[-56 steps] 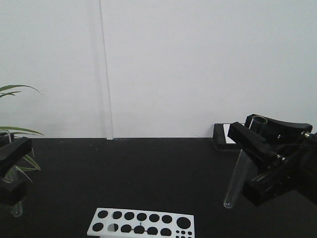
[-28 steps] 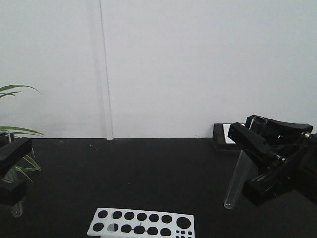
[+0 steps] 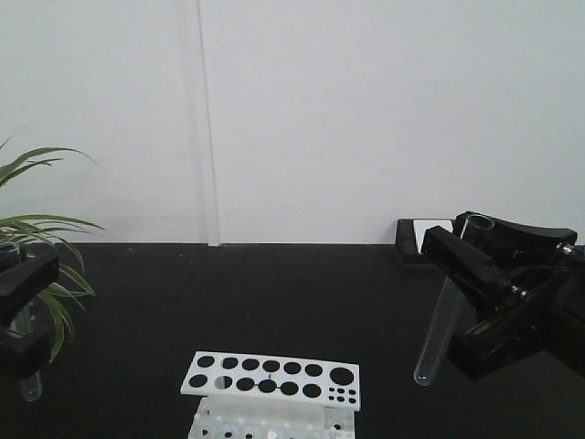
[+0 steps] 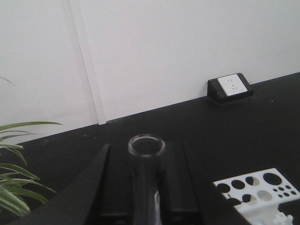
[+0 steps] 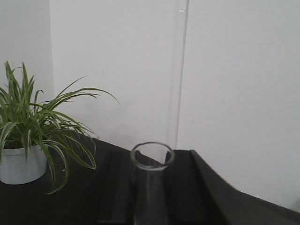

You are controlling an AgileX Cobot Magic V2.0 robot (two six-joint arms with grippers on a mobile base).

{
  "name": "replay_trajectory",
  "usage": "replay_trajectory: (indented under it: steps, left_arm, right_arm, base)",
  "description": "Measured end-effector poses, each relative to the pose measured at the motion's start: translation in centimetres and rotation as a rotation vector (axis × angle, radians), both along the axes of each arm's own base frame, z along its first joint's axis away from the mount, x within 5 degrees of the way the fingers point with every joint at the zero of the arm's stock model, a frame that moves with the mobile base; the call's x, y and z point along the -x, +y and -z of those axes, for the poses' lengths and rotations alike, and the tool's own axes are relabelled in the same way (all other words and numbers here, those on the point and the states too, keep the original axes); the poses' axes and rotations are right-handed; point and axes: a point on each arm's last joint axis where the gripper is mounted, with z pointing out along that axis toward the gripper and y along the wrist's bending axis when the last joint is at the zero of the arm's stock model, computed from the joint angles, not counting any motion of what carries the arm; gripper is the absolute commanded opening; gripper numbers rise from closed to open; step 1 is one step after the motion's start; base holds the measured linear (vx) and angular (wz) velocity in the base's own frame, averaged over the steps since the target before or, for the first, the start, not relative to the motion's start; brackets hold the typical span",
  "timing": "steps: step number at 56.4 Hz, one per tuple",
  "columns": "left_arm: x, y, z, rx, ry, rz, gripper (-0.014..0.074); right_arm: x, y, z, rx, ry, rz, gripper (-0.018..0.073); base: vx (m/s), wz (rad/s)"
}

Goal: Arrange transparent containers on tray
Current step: 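Drive the base to the counter with the yellow tray, holding tubes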

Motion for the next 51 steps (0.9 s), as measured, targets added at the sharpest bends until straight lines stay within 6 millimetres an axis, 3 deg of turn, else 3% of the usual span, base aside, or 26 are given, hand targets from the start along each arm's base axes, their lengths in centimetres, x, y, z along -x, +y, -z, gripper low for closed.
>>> replay_trajectory:
  steps: [51]
  left_arm:
    - [-0.01, 0.00, 0.01, 0.000, 0.000, 0.000, -0.0001]
  right_arm:
    - [0.00, 0.00, 0.01, 0.001, 0.000, 0.001, -0.0013]
  base:
    - [-0.29, 0.13]
